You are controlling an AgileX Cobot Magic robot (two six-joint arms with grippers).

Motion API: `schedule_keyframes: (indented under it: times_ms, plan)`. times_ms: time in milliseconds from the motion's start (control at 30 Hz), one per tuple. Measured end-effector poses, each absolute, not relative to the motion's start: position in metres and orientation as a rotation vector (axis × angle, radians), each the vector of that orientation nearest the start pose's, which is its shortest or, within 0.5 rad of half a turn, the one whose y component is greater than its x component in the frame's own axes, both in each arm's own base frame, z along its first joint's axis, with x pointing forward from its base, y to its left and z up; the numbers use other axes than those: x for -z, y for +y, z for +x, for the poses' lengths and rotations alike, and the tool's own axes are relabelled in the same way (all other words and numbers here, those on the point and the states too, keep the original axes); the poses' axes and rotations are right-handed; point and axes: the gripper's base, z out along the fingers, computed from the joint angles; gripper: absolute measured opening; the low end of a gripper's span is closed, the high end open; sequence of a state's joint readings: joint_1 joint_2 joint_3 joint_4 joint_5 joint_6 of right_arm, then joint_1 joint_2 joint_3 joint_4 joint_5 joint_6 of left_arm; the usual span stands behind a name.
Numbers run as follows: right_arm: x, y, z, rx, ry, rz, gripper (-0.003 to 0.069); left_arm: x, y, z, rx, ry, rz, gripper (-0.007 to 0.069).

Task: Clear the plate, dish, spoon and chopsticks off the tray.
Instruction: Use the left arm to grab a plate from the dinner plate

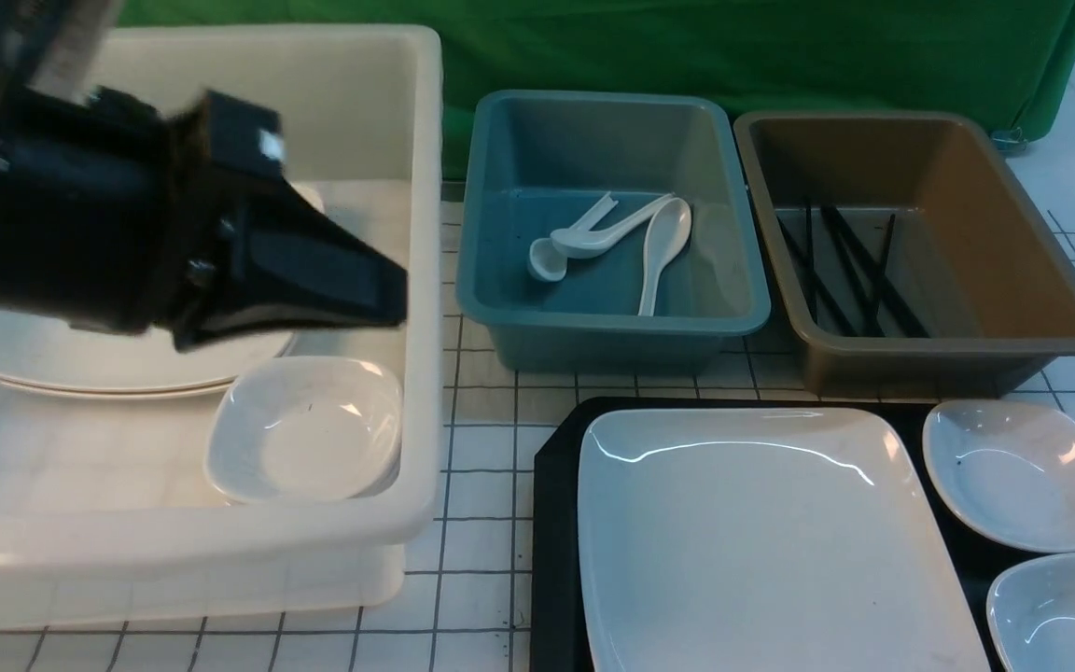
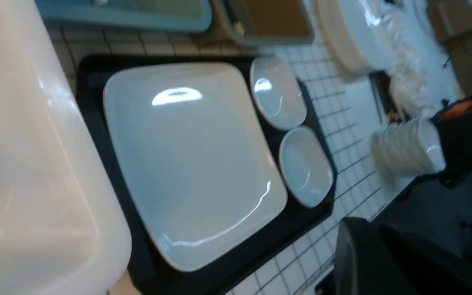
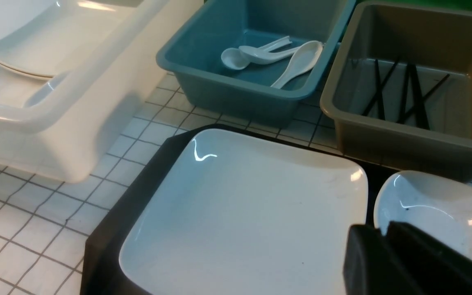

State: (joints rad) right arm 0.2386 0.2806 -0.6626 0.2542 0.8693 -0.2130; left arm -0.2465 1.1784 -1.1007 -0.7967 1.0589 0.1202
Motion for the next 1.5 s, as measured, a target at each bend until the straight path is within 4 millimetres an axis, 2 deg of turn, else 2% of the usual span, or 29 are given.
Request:
schedule_keyframes:
  times_ms: [33,133,200,300,433,533,567,700,933,1100,1233,1267,1300,1367,1500]
  plan:
    - [-0.338,0.025,0.031,-0.315,1.918,-0.405,0.0076,-0.367,-0.112,0.203,1.080,2.490,0.197,0.0093]
    - [-0.338,0.025,0.031,-0.315,1.913,-0.403,0.0083,-0.341,-0.155,0.198,1.015,2.649,0.358,0.0148]
    - [-0.338,0.025,0.031,-0.315,1.911,-0.402,0.0085,-0.328,-0.177,0.190,0.972,2.719,0.459,0.0183]
    - [-0.338,0.025,0.031,-0.315,1.911,-0.402,0.0090,-0.308,-0.209,0.172,0.880,2.823,0.600,0.0229]
    - [-0.338,0.025,0.031,-0.315,1.910,-0.402,0.0098,-0.280,-0.247,0.146,0.697,2.922,0.669,0.0278]
    - [-0.338,0.025,0.031,-0.315,1.910,-0.402,0.0103,-0.265,-0.262,0.137,0.606,2.952,0.640,0.0298]
    - [-0.339,0.025,0.031,-0.314,1.908,-0.401,0.0104,-0.255,-0.271,0.132,0.549,2.979,0.581,0.0306]
    - [-0.339,0.025,0.031,-0.314,1.905,-0.400,0.0112,-0.223,-0.292,0.135,0.468,2.999,0.383,0.0314]
    - [-0.339,0.025,0.031,-0.314,1.900,-0.398,0.0123,-0.187,-0.301,0.151,0.373,3.032,0.231,0.0315]
    - [-0.339,0.025,0.031,-0.314,1.900,-0.398,0.0126,-0.191,-0.304,0.153,0.378,3.020,0.267,0.0323]
    - [-0.339,0.025,0.031,-0.314,1.899,-0.398,0.0134,-0.217,-0.308,0.155,0.399,2.981,0.421,0.0318]
    - [-0.339,0.025,0.031,-0.314,1.899,-0.397,0.0135,-0.229,-0.308,0.156,0.379,2.968,0.464,0.0305]
    - [-0.340,0.025,0.032,-0.314,1.897,-0.397,0.0135,-0.231,-0.308,0.156,0.372,2.965,0.474,0.0301]
    - [-0.340,0.025,0.032,-0.314,1.897,-0.397,0.0135,-0.260,-0.302,0.158,0.278,2.945,0.532,0.0225]
    - [-0.340,0.025,0.032,-0.313,1.891,-0.394,0.0135,-0.291,-0.288,0.156,0.213,2.907,0.580,0.0052]
